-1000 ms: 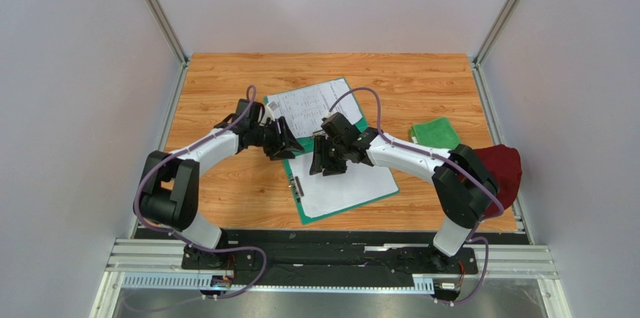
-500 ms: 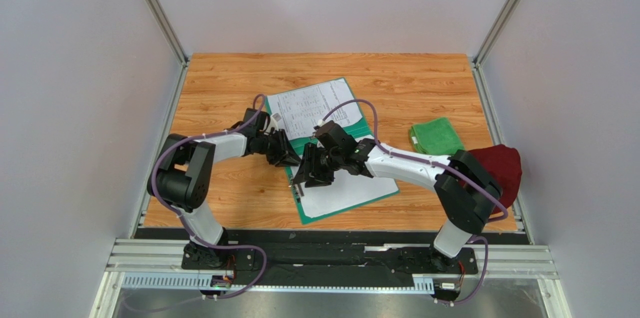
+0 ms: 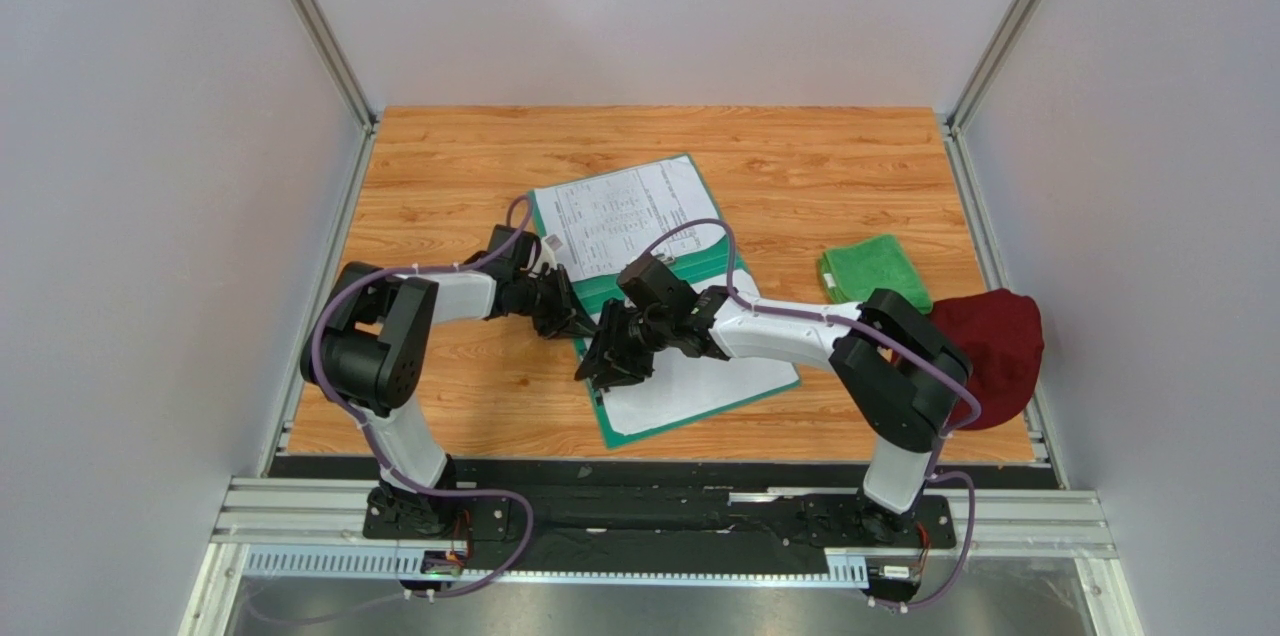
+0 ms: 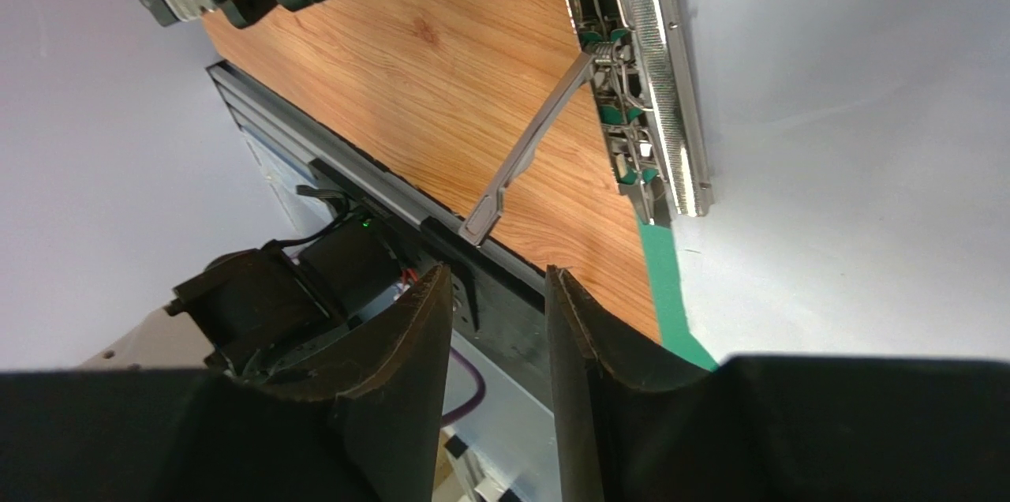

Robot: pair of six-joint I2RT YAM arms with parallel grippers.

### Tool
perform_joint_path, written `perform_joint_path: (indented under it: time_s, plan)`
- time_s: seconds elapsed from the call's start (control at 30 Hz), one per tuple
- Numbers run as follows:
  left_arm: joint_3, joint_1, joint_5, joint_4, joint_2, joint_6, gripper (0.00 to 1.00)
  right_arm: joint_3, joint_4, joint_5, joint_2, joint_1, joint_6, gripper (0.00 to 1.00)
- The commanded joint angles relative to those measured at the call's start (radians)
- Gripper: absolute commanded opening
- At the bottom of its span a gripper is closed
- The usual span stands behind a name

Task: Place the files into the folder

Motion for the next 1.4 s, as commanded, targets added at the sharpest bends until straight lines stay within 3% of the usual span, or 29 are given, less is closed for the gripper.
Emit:
perform_joint_path:
  time_s: [0.0,0.33,0.97,1.23,1.37]
  plan:
    - [-0.015,-0.004,-0.036,0.019,0.015,0.032,0.1,0.001,0.069,-0.019,-0.003,0.005,0.092,0.38]
    - [-0.022,-0.004,-0.034,0.024,0.029,0.043,0.08,0.027,0.046,-0.016,0.005,-0.01,0.132,0.44]
    - [-0.015,-0.002,-0.037,0.01,0.026,0.05,0.07,0.03,0.072,-0.027,0.048,-0.044,0.207,0.23]
    - [-0.013,-0.002,-0.042,0.004,0.027,0.053,0.07,-0.007,0.077,-0.019,0.027,-0.042,0.21,0.01]
    - [-0.006,-0.002,-0.04,-0.005,0.036,0.057,0.06,-0.036,0.08,-0.016,0.03,-0.044,0.193,0.0]
